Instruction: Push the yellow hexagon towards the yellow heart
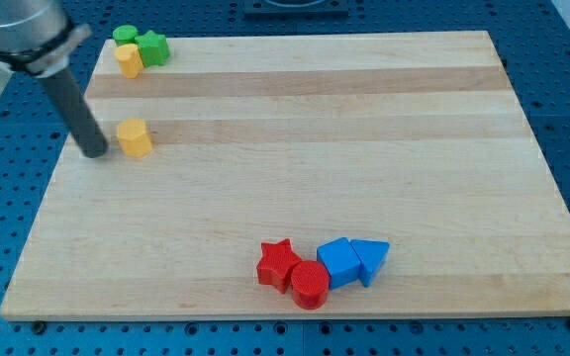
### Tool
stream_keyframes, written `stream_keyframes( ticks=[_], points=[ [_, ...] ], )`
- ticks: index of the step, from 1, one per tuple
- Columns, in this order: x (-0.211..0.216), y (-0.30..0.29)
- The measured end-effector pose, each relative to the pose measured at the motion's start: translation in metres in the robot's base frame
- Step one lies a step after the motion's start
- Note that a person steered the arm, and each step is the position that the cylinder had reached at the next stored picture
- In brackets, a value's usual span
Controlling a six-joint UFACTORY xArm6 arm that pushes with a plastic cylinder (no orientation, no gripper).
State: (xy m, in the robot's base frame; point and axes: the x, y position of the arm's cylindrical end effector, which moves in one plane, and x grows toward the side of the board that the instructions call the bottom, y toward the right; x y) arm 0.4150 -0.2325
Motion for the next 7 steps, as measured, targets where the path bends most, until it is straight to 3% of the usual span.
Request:
stream_keyframes(
  ticks=[1, 3, 4, 5, 6, 7],
  points=[
    [-0.016, 0.053],
    [0.003, 0.091],
    [-0.024, 0.127],
    [-0.057, 0.139],
    [-0.056, 0.121],
    [-0.011, 0.104]
  ],
)
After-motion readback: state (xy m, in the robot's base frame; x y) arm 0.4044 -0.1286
